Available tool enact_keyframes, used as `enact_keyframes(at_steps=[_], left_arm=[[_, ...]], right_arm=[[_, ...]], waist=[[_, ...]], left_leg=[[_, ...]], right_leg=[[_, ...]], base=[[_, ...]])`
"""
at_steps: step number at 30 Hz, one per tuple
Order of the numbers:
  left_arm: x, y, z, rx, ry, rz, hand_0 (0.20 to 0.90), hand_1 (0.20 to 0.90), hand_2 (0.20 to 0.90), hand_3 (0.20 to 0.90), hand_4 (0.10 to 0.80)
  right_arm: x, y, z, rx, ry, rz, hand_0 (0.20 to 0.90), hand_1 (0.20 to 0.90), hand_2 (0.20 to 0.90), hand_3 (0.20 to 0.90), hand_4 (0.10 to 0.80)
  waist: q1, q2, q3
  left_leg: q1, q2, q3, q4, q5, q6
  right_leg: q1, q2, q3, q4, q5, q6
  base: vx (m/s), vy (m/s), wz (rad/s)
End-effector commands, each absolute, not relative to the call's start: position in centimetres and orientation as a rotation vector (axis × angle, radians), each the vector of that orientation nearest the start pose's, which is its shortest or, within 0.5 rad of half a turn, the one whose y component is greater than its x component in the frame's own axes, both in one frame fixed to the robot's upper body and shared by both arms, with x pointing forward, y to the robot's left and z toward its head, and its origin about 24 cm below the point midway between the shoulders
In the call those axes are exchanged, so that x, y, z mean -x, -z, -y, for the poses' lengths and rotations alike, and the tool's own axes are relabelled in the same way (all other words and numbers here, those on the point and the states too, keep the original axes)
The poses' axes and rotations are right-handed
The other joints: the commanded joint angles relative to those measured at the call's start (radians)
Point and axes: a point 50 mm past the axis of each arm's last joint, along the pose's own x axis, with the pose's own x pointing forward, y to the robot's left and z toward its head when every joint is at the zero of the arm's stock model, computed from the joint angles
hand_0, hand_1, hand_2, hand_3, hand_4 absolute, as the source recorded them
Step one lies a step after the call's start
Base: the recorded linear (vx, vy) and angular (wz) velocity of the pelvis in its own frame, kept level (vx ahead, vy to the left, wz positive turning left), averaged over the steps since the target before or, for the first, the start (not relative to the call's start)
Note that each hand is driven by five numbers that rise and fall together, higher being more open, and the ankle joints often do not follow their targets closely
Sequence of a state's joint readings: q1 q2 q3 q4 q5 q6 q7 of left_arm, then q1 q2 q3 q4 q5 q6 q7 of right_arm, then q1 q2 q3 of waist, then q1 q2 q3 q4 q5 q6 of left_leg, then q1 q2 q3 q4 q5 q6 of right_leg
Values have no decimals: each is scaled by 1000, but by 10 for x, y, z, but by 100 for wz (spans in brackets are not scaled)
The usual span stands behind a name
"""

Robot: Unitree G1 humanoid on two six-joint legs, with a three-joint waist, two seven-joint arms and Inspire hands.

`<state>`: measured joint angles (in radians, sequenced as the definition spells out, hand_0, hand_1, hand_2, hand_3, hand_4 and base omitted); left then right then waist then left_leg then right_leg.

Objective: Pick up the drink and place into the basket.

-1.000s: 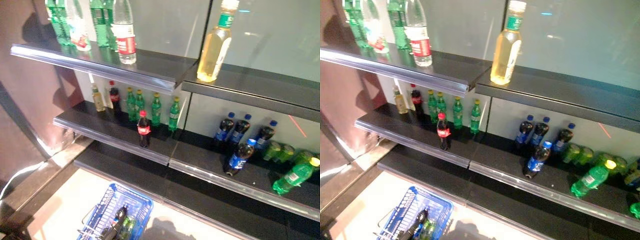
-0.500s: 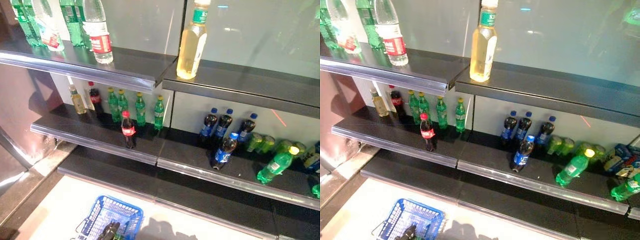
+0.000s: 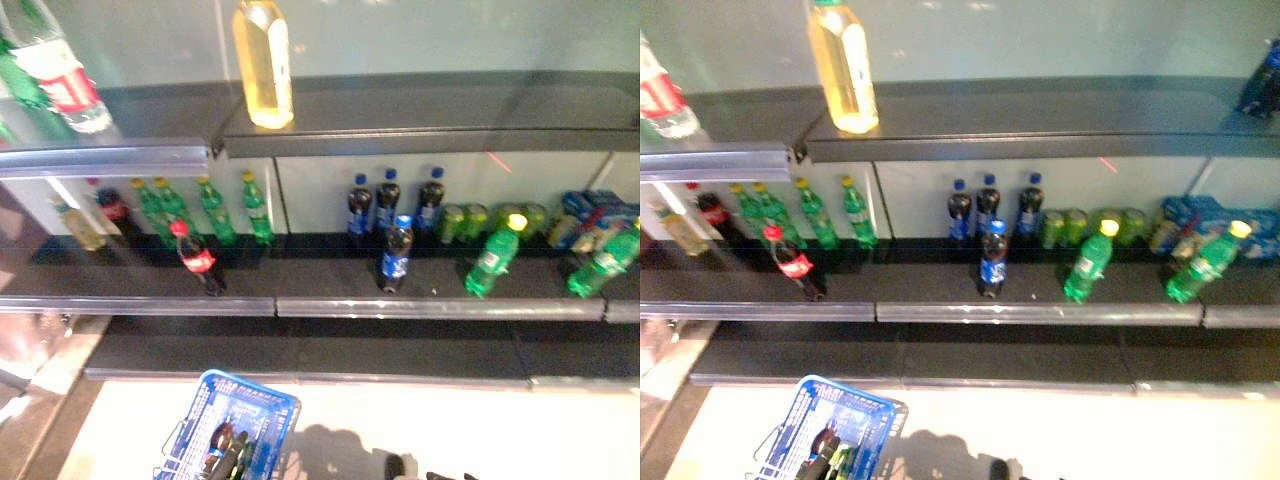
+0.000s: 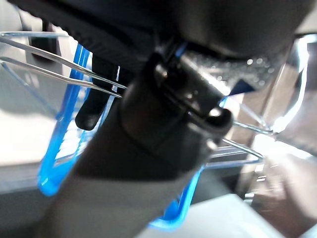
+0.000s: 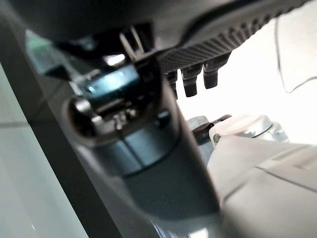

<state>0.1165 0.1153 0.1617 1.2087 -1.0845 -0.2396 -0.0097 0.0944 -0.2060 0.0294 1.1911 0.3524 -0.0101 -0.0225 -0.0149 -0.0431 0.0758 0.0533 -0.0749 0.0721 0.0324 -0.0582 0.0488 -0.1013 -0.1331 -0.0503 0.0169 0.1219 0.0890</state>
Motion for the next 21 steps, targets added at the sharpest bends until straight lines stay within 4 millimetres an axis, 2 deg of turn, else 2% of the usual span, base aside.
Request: enact_keyframes(at_steps=[1,3,4,5,8,10,11,13,14,15,17,19,20,21], left_arm=[[-84,151,-242,762,-895,-643,300,300,300,200,100],[-79,151,-247,743,-940,-658,300,300,300,200,100],[-79,151,-250,728,-944,-671,300,300,300,200,100],[-78,151,-251,727,-946,-672,300,300,300,200,100],[-70,152,-256,723,-961,-683,300,300,300,200,100],[-67,152,-259,713,-962,-689,300,300,300,200,100],[-67,152,-261,713,-967,-687,300,300,300,200,100],[-67,151,-265,715,-978,-680,300,300,300,200,100],[-67,149,-272,718,-998,-670,300,300,300,200,100],[-67,148,-274,716,-1005,-668,300,300,300,200,100],[-65,146,-278,715,-1036,-658,300,300,300,200,100],[-68,145,-278,721,-1051,-647,300,300,300,200,100],[-69,145,-278,721,-1048,-645,300,300,300,200,100],[-75,144,-276,721,-1034,-640,300,300,300,200,100]], right_arm=[[-66,165,231,-56,312,-1216,900,900,900,900,800],[-65,168,217,25,159,-1233,900,900,900,900,800],[-64,169,216,-7,179,-1239,900,900,900,900,800],[-64,169,215,-16,185,-1238,900,900,900,900,800],[-61,170,213,-43,219,-1235,900,900,900,900,800],[-59,170,213,-33,224,-1246,900,900,900,900,800],[-58,171,213,-28,220,-1249,900,900,900,900,800],[-58,171,214,-18,212,-1252,900,900,900,900,800],[-61,171,213,2,189,-1256,900,900,900,900,800],[-63,171,211,11,174,-1258,900,900,900,900,800],[-69,170,208,75,105,-1258,900,900,900,900,800],[-70,170,206,98,72,-1280,900,900,900,900,800],[-70,170,207,95,75,-1276,900,900,900,900,800],[-75,169,208,83,82,-1247,900,900,900,900,800]], waist=[[5,4,0],[-8,4,-4],[-1,4,-1],[0,4,1],[-3,19,-5],[-3,28,-9],[-2,31,-10],[0,35,-9],[6,40,-7],[15,42,-6],[38,40,-5],[37,33,-8],[38,29,-8],[42,15,-1]], left_leg=[[-2,-35,-19,98,-19,-51],[49,-22,-4,-14,12,-40],[59,-17,4,-28,15,-35],[62,-16,5,-31,16,-34],[77,5,5,-66,30,-19],[75,11,3,-67,33,-10],[74,16,7,-67,34,-10],[76,25,16,-66,32,-12],[85,55,38,-62,26,-23],[91,74,56,-58,25,-33],[109,127,99,-56,34,-60],[106,175,103,-47,48,-81],[99,187,103,-35,49,-87],[82,215,99,9,54,-102]], right_leg=[[120,111,-67,-55,-25,-39],[108,146,-61,-8,-54,-41],[106,123,-88,17,-56,-33],[107,119,-91,21,-57,-32],[107,55,-64,52,-47,-4],[97,-7,-45,57,-7,25],[92,-34,-42,55,15,32],[89,-65,-41,48,40,40],[84,-114,-54,43,71,54],[95,-122,-83,37,55,59],[133,-119,-161,10,18,64],[140,-71,-144,15,-24,40],[140,-60,-143,20,-34,31],[148,-34,-142,24,-52,9]], base=[[-84,-61,-37],[-167,-158,-19],[-174,-175,-39],[-135,-163,-66],[-139,-231,-31],[-107,-265,8],[-86,-249,5],[-76,-321,-5],[-83,-529,-9],[-66,-623,-14],[-10,-635,-32],[2,-578,-55],[0,-587,-46],[-5,-621,-38]])
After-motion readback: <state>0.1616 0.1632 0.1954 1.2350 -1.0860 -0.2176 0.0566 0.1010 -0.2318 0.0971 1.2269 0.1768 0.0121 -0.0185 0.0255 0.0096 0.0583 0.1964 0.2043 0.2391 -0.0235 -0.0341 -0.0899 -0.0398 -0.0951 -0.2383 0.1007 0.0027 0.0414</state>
